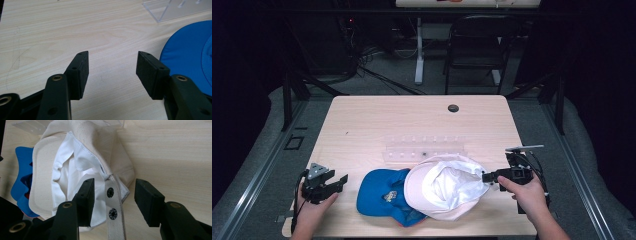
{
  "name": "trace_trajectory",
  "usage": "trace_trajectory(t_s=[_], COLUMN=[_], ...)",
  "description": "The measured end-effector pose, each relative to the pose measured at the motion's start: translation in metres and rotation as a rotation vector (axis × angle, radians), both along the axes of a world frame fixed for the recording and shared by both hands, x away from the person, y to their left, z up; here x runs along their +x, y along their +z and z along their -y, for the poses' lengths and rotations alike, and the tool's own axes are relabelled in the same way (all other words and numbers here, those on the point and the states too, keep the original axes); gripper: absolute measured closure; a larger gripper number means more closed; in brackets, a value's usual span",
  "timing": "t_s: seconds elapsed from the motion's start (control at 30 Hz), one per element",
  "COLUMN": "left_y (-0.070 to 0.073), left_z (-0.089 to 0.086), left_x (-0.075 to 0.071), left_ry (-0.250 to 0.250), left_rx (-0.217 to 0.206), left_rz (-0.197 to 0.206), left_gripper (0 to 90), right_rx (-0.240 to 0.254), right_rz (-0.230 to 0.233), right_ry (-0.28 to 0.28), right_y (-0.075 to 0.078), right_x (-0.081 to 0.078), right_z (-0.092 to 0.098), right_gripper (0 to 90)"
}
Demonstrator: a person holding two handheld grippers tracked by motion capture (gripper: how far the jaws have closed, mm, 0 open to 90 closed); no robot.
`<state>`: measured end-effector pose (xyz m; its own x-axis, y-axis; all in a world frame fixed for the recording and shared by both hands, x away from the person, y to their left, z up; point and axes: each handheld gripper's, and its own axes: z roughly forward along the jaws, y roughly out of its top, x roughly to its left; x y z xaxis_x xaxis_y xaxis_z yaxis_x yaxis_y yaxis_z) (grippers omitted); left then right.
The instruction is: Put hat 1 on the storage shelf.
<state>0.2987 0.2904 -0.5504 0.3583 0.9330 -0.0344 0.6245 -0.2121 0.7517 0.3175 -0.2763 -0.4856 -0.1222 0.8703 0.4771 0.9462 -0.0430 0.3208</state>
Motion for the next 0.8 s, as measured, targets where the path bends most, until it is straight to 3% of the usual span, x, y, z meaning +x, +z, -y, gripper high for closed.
trace_trajectory(t_s=[0.37, 0.5, 0.57, 0.77, 0.8], left_y=[0.000, 0.000, 0.000, 0.000, 0.000], left_z=[-0.001, -0.001, -0.001, -0.001, 0.000], left_x=[-0.001, -0.001, -0.001, -0.001, -0.001], left_ry=[0.006, 0.006, 0.006, 0.007, 0.008], left_rx=[-0.001, 0.000, 0.001, 0.004, 0.004], left_rz=[0.004, 0.005, 0.006, 0.007, 0.006], left_gripper=[44.1, 44.1, 44.1, 44.1, 44.0], right_rx=[0.048, 0.076, 0.057, -0.012, -0.046], right_rz=[-0.054, -0.050, -0.067, -0.059, -0.061], right_ry=[0.023, 0.005, 0.058, 0.052, 0.064], right_y=[-0.005, 0.001, 0.008, 0.016, 0.018], right_x=[0.005, 0.004, 0.005, 0.005, 0.006], right_z=[-0.008, -0.009, -0.009, -0.019, -0.022], right_gripper=[53.5, 62.9, 69.7, 76.5, 77.5])
